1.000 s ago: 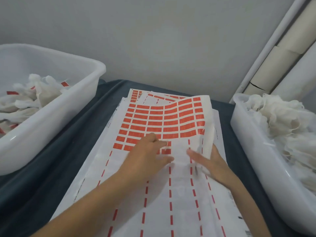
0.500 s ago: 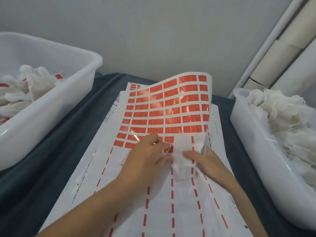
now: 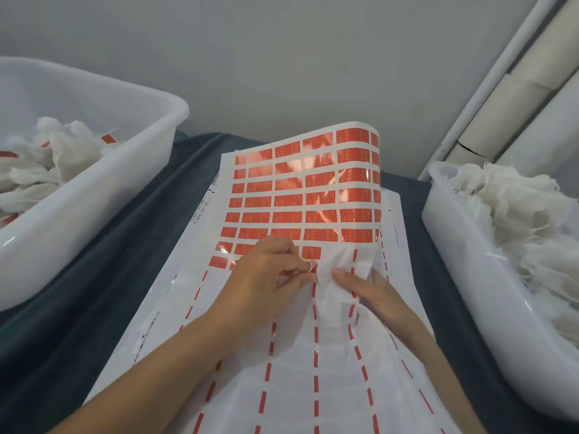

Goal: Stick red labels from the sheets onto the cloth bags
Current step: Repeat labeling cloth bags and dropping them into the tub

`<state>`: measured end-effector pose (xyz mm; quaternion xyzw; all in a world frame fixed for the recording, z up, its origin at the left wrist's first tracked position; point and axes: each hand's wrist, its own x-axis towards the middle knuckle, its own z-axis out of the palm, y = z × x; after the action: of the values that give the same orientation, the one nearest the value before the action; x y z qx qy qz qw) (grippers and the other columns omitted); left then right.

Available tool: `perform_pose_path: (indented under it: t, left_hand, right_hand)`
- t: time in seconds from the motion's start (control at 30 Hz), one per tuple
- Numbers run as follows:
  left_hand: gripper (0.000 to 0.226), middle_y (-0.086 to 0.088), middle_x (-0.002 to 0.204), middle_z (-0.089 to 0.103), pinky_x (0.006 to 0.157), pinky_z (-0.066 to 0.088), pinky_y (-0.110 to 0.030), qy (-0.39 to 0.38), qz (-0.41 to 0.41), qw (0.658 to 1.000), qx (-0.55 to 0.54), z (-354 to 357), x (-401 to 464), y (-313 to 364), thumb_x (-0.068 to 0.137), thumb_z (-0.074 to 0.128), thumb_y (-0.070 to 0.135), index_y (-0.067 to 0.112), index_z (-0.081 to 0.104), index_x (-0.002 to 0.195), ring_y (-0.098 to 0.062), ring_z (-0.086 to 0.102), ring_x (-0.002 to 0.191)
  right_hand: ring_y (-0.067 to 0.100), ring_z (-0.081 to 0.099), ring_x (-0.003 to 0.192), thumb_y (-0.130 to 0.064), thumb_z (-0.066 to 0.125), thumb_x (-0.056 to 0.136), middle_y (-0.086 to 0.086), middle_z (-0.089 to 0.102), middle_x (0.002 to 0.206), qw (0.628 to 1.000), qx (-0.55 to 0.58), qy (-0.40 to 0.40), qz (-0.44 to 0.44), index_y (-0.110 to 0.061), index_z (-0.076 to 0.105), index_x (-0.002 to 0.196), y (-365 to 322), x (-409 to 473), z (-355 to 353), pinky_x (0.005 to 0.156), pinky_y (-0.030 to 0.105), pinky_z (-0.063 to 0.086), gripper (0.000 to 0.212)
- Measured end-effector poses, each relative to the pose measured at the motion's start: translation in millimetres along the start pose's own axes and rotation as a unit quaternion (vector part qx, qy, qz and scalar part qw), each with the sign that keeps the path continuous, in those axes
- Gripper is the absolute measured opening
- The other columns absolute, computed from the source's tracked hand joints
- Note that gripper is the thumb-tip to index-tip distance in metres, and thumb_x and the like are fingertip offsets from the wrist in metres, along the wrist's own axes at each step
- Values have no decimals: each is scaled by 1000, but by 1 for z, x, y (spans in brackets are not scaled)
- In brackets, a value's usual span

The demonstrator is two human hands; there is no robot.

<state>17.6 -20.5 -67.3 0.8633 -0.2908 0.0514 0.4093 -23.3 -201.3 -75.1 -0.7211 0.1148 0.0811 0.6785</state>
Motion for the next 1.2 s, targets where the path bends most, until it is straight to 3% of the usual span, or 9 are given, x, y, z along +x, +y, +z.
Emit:
perform_pose_path:
  t: [0.2,0.37,0.47,0.57,0.67,0.77,1.03,1.13,1.2]
  left_hand:
    - [26,32,87,38,75,31,5,-2,16,1000,3,2,-1,-2,85,61,29,21,70,108,13,41,83]
    - [24,9,93,61,72,34,0,14,62,998,12,0,-2,0,80,64,28,16,73,99,9,42,77]
    - [31,3,87,66,72,35,-6,-10,76,997,5,-4,-1,2,76,57,33,13,75,91,0,45,74]
    - [35,7,85,64,71,37,-8,-16,73,997,-5,-7,0,1,74,54,36,14,76,91,2,46,73]
    - [37,23,83,53,66,39,-4,-13,72,997,-5,-7,1,-1,74,52,39,16,75,92,6,47,74]
    - [43,37,80,39,75,37,1,-4,55,998,-9,-6,2,-2,73,49,44,18,75,95,10,47,84]
    - [39,29,84,43,66,35,-4,-12,88,996,16,-7,1,-2,76,51,42,18,75,95,6,46,73]
    - [35,20,85,48,65,33,-4,-9,101,995,20,-6,0,-1,76,53,37,15,75,92,7,44,69]
    - [35,20,85,49,67,34,-5,-2,93,996,17,-6,0,-3,77,53,37,14,75,92,5,45,70]
  right_hand:
    - [7,70,83,-44,64,67,-19,71,92,1000,15,14,-4,-40,48,111,0,1,0,57,20,55,47]
    - [7,70,83,-49,62,67,-18,69,98,1000,-8,21,6,-40,47,115,0,2,2,61,21,55,50]
    - [-1,68,76,-49,61,69,-25,70,86,1000,-6,20,12,-41,49,108,0,1,2,52,14,51,42]
    - [-8,66,67,-49,60,68,-33,66,73,1000,-8,19,16,-41,47,102,-1,1,2,46,9,47,37]
    - [-9,65,67,-49,60,68,-34,65,73,1000,-7,17,13,-42,46,101,-2,1,3,46,9,46,37]
    - [-8,66,68,-48,61,71,-33,66,75,1000,-7,26,13,-41,48,103,0,1,2,46,9,47,36]
    - [2,68,72,-48,61,75,-24,64,92,998,-25,50,15,-43,47,104,1,1,3,51,13,50,33]
    - [-5,67,65,-41,61,81,-25,63,86,998,-22,54,15,-42,47,99,0,1,4,46,10,48,23]
    - [-4,67,67,-43,62,77,-24,64,89,999,-22,48,15,-42,47,101,-1,1,4,47,10,48,27]
